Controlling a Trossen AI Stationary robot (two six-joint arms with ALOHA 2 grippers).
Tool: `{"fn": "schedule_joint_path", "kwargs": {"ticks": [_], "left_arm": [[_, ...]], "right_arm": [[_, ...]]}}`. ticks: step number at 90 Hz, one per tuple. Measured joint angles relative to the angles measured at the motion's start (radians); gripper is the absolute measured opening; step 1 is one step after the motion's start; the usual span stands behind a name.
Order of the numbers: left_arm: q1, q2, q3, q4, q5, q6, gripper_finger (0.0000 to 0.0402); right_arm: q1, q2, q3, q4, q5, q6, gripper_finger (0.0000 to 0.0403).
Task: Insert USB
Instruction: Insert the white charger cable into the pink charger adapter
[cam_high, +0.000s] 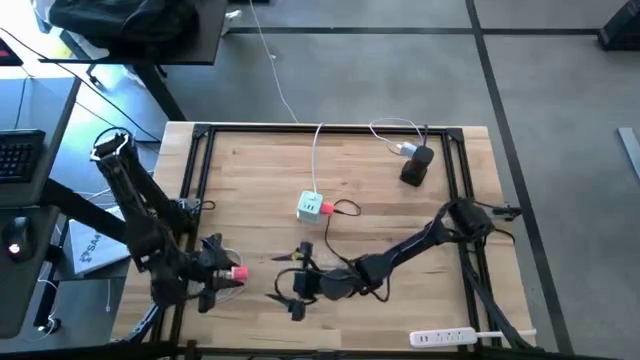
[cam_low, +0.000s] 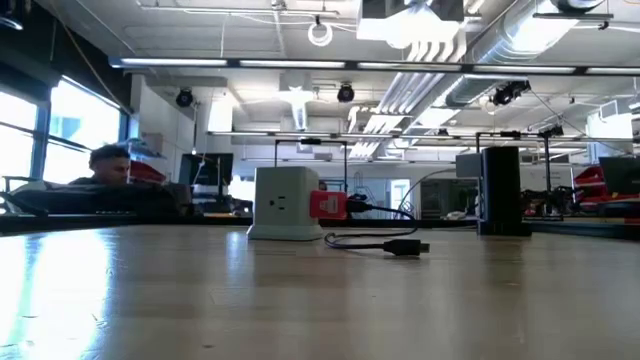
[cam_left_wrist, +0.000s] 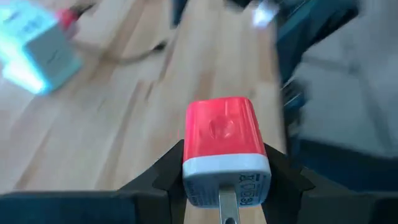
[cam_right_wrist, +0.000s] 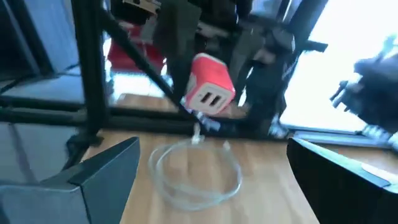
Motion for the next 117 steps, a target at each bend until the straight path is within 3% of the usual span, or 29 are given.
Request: {"fn": "schedule_joint_path", "kwargs": {"ticks": [12,26,40,56,74,86,104,117], "left_arm": [[-0.001,-0.078,-0.084,0.152,0.046,0.127,0.0121],[-0.019,-0.160,-0.128,0.130,0.152,0.137,0.0121],[-0.045,-0.186,-0.188,0.038,0.271,-0.029,0.0121],[-0.045,-0.136,-0.313,0.005,0.346,-0.295,0.0121],[-0.047,-0.010,-0.429,0.097,0.446,-0.383,0.0121],[-0.043,0.111,-0.450,0.174,0.435,-0.365,0.0121],[-0.010,0.233,-0.444,0.306,0.376,-0.278,0.0119],[0.069,0.264,-0.444,0.394,0.394,-0.220,0.0119]], "right_arm": [[0.005,0.003,0.000,-0.023,0.030,-0.005,0.0373],[-0.025,0.040,0.001,-0.005,-0.037,0.050,0.0373],[-0.056,0.142,0.069,-0.010,-0.122,0.131,0.0373],[-0.090,0.306,0.277,-0.112,-0.233,0.234,0.0373],[-0.109,0.408,0.472,-0.324,-0.267,0.287,0.0373],[-0.109,0.412,0.506,-0.474,-0.244,0.298,0.0373],[-0.113,0.372,0.626,-0.970,-0.244,0.479,0.0373],[-0.098,0.369,0.729,-1.269,-0.239,0.566,0.0373]]}}
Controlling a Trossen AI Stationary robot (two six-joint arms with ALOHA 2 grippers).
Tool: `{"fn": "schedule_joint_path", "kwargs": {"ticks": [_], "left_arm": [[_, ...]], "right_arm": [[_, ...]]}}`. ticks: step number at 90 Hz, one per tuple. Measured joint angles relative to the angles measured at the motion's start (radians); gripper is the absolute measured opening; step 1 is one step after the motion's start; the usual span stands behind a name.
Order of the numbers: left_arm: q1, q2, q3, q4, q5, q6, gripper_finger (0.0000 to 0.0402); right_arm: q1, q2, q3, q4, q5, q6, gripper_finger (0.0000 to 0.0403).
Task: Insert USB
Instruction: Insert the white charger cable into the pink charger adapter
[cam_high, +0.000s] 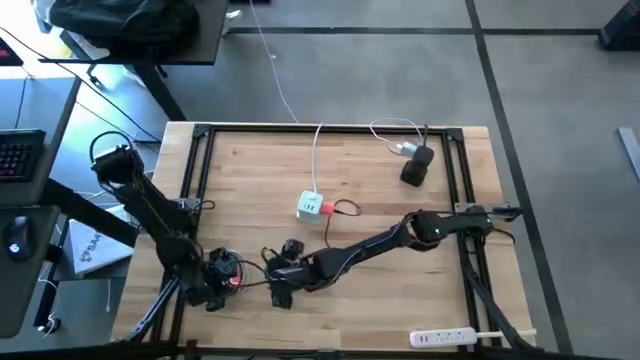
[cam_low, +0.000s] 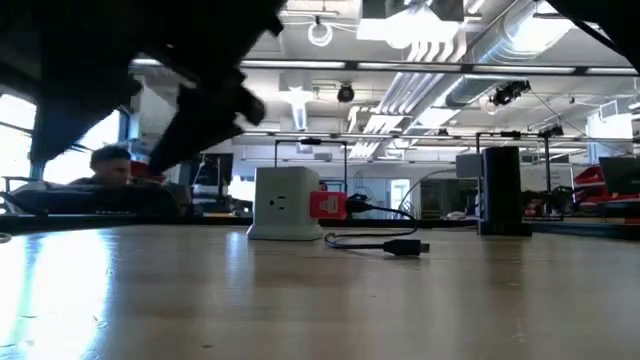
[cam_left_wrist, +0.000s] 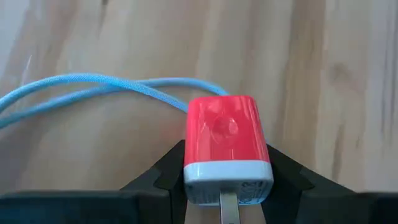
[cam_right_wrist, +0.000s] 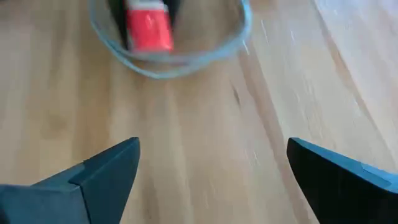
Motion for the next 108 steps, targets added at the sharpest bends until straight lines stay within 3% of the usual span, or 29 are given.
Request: {"fn": "schedule_joint_path", "kwargs": {"ticks": [13,30,46,61,72,85,98,108], "left_arm": [[0.103,0.012,-0.001,0.052,-0.010,0.070,0.0119],[0.256,0.069,-0.006,0.265,-0.008,0.263,0.0118],[0.393,0.191,-0.004,0.480,0.031,0.387,0.0118],[0.457,0.279,0.038,0.634,0.085,0.520,0.0118],[0.460,0.207,0.114,0.488,0.072,0.597,0.0118],[0.442,0.047,0.186,0.113,0.071,0.590,0.0118],[0.374,-0.142,0.222,-0.249,0.073,0.506,0.0118],[0.297,-0.284,0.225,-0.471,0.057,0.376,0.0119]], "right_arm": [[0.035,0.003,0.072,-0.285,0.030,0.078,0.0373],[0.072,-0.033,0.054,-0.492,0.097,0.181,0.0373],[0.104,-0.042,0.070,-0.573,0.136,0.216,0.0373],[0.105,-0.043,0.053,-0.490,0.120,0.218,0.0373],[0.107,-0.035,0.047,-0.359,0.082,0.167,0.0373],[0.108,-0.033,0.030,-0.130,0.028,0.050,0.0373],[0.101,-0.032,-0.006,0.104,0.023,-0.031,0.0373],[0.097,-0.030,-0.080,0.389,0.054,-0.084,0.0373]]}}
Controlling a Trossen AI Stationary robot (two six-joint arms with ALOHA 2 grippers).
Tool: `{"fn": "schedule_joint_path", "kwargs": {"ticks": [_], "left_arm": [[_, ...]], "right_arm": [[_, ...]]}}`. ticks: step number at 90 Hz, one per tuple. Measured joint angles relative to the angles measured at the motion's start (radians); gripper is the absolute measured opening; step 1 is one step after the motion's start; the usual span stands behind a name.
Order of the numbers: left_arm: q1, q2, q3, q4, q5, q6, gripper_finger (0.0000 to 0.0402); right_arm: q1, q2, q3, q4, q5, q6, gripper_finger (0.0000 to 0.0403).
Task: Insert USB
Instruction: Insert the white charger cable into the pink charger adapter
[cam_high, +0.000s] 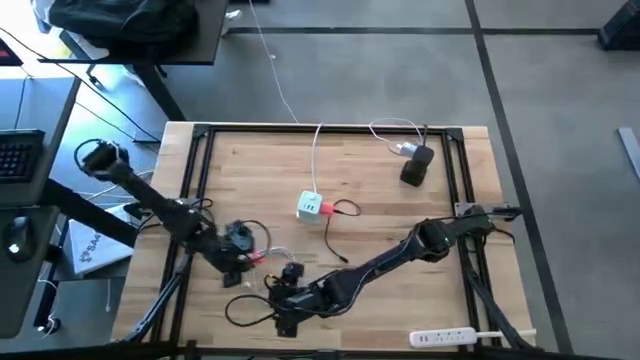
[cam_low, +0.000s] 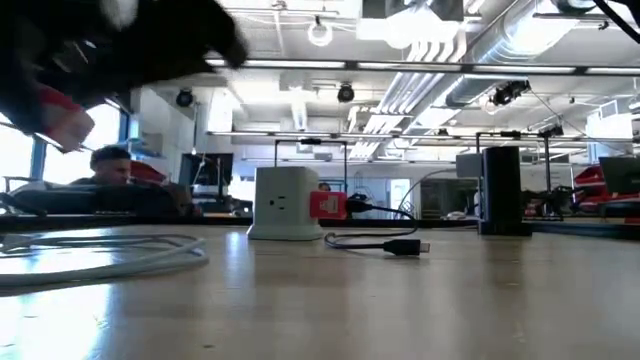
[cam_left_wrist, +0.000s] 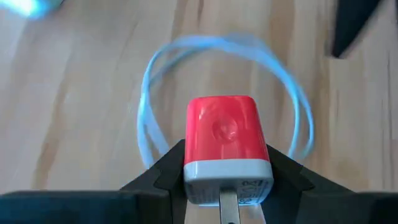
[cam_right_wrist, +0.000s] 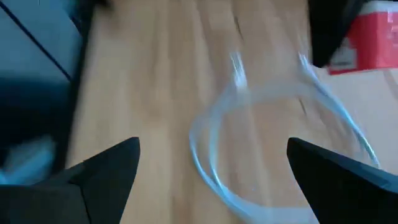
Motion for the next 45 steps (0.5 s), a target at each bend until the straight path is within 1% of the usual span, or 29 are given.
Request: {"fn": "schedule_joint_path", "kwargs": {"ticks": [6,12,20,27,34,45], "left_arm": [[-0.049,-0.074,0.000,-0.091,-0.015,-0.071,0.0119],[-0.095,-0.130,0.000,-0.148,-0.033,-0.126,0.0119],[-0.140,-0.180,0.000,-0.180,-0.064,-0.161,0.0119],[-0.158,-0.207,0.000,-0.185,-0.103,-0.164,0.0119],[-0.162,-0.214,0.000,-0.183,-0.112,-0.164,0.0119],[-0.162,-0.214,0.000,-0.181,-0.103,-0.164,0.0119]], "right_arm": [[-0.005,0.009,-0.053,0.185,0.043,-0.043,0.0373],[-0.016,0.032,-0.096,0.365,0.052,-0.064,0.0373],[-0.029,0.077,-0.118,0.548,0.084,-0.079,0.0373],[-0.041,0.120,-0.119,0.667,0.119,-0.149,0.0373],[-0.058,0.152,-0.119,0.730,0.120,-0.176,0.0373],[-0.083,0.179,-0.119,0.713,0.113,-0.117,0.0373]]}}
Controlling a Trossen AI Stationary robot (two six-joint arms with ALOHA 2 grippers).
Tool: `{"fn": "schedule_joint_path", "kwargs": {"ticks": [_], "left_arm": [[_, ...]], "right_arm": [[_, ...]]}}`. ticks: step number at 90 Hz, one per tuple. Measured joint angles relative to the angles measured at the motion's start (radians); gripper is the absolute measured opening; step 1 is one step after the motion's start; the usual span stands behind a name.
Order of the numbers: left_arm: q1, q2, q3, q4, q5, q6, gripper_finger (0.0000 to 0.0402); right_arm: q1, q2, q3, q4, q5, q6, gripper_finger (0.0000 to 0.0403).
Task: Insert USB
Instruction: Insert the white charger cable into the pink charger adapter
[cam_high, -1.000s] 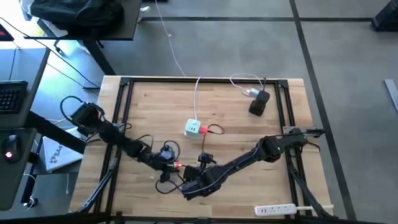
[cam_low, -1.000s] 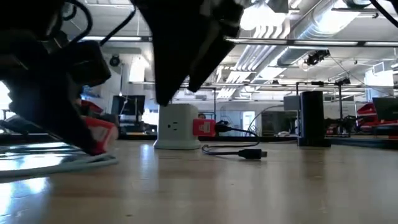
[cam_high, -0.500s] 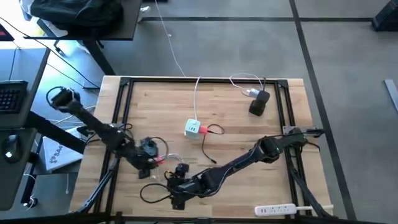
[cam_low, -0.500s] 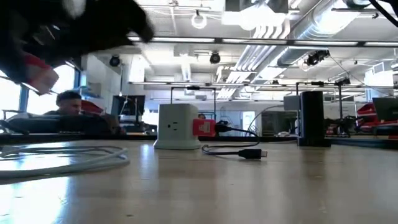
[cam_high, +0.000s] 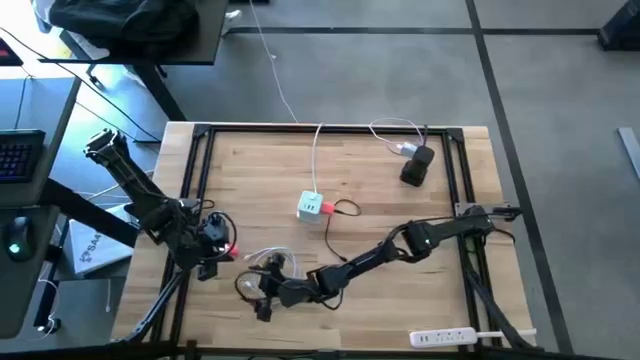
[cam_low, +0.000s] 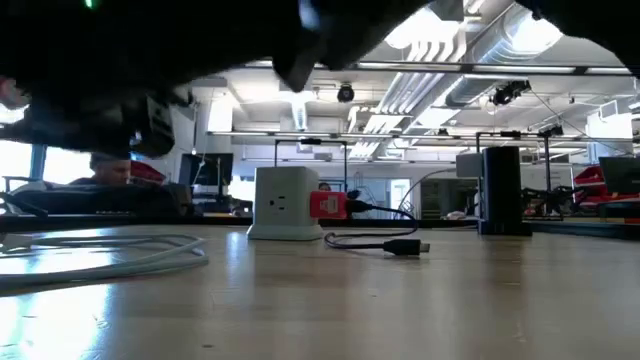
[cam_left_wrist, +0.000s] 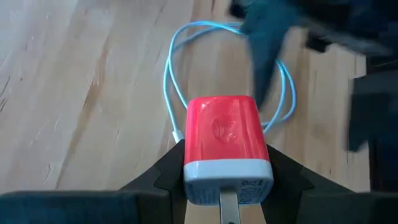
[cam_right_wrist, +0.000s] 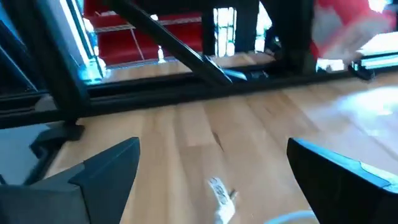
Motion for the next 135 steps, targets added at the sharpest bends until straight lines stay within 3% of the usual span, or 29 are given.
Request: {"fn": "schedule_joint_path", "kwargs": {"ticks": [24,44,62,80,102,114,135], "left_arm": [[0.000,0.023,0.000,0.001,0.017,0.017,0.0119],[-0.004,0.034,0.000,0.002,0.015,0.017,0.0120],[-0.024,0.033,-0.002,0.002,0.008,0.012,0.0120],[-0.034,0.034,-0.002,0.005,-0.013,-0.007,0.0120],[-0.039,0.034,-0.002,0.011,-0.027,-0.010,0.0120],[-0.039,0.034,-0.002,0.018,-0.031,-0.010,0.0120],[-0.038,0.035,-0.003,0.017,-0.040,-0.009,0.0120]], "right_arm": [[-0.022,0.059,0.000,-0.036,-0.015,0.060,0.0373],[-0.023,0.053,0.003,-0.190,0.008,0.126,0.0373],[-0.014,-0.039,0.002,-0.510,0.012,0.241,0.0373],[0.021,-0.127,0.001,-0.832,0.089,0.320,0.0373],[0.057,-0.094,0.002,-0.563,0.042,0.128,0.0373],[0.048,-0.046,-0.001,-0.516,0.054,0.140,0.0368],[0.038,-0.023,0.003,-0.502,0.051,0.214,0.0292]]}}
